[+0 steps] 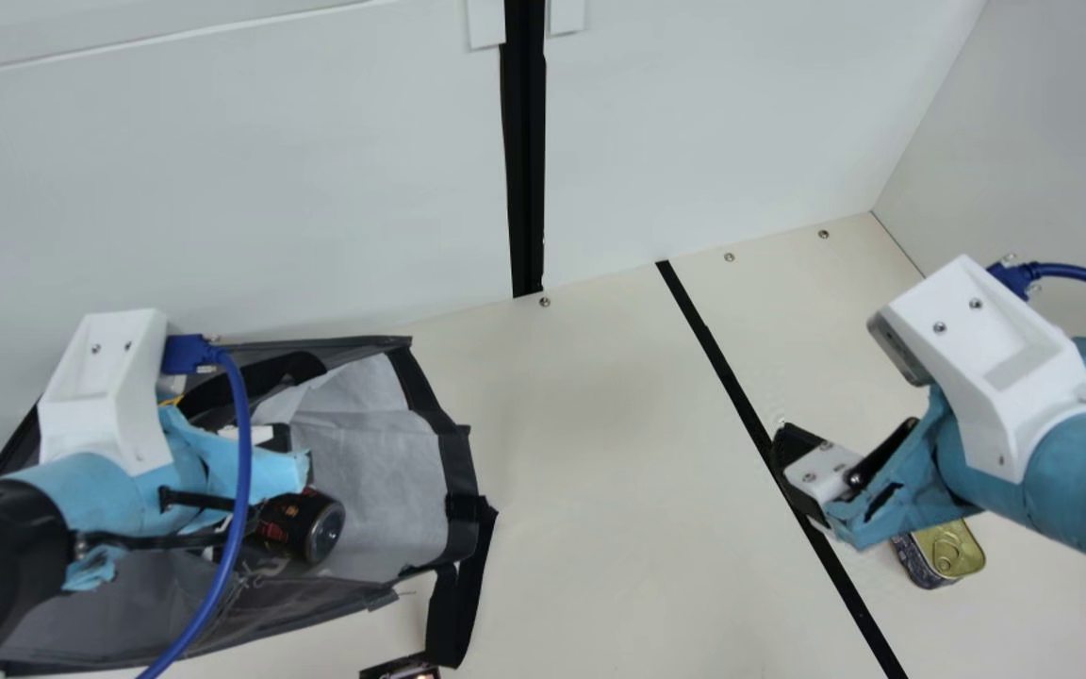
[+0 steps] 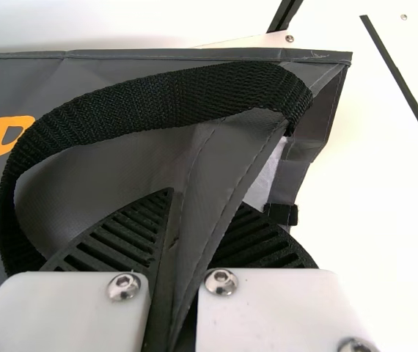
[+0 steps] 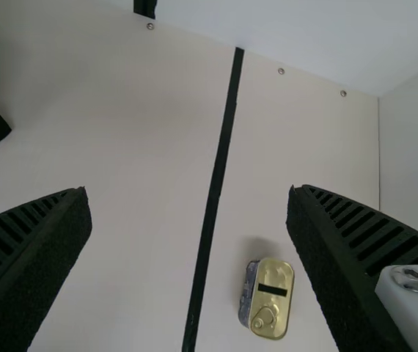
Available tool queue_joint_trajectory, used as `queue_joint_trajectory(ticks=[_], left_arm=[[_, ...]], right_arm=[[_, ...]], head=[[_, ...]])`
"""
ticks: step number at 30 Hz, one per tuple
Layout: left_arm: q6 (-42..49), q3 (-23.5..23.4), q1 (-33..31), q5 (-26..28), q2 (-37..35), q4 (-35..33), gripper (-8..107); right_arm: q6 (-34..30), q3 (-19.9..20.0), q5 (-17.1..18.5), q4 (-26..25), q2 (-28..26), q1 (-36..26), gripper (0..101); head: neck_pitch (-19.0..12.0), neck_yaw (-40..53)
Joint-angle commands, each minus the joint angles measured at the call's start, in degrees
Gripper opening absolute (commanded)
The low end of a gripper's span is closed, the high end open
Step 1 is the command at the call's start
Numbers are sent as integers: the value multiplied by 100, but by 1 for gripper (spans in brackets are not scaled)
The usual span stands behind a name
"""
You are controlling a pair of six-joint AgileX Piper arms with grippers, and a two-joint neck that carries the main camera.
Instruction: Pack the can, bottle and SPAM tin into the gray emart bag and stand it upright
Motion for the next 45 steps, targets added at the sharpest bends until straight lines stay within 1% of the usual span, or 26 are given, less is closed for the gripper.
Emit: queue_joint_trajectory(ticks=[1, 7, 14, 36, 41, 45], left_arm=[[0, 0, 0, 0, 0, 0, -8], [0, 0, 0, 0, 0, 0, -8], [0, 0, 0, 0, 0, 0, -8], [0, 0, 0, 0, 0, 0, -8], [0, 0, 0, 0, 0, 0, -8], [0, 0, 0, 0, 0, 0, -8]], right_arm=[[257, 84, -3, -235, -59, 34, 95], [680, 344, -3, -604, -249, 50, 95], [890, 612, -3, -771, -481, -183, 95], [917, 1469, -3, -700, -1302, -1424, 95], [993, 1588, -3, -646, -1406, -1596, 95], [1076, 1591, -3, -642, -1446, -1669, 95]], head=[[-130, -14], [-130, -14], [-130, -14], [-130, -14], [-130, -14], [-130, -14]])
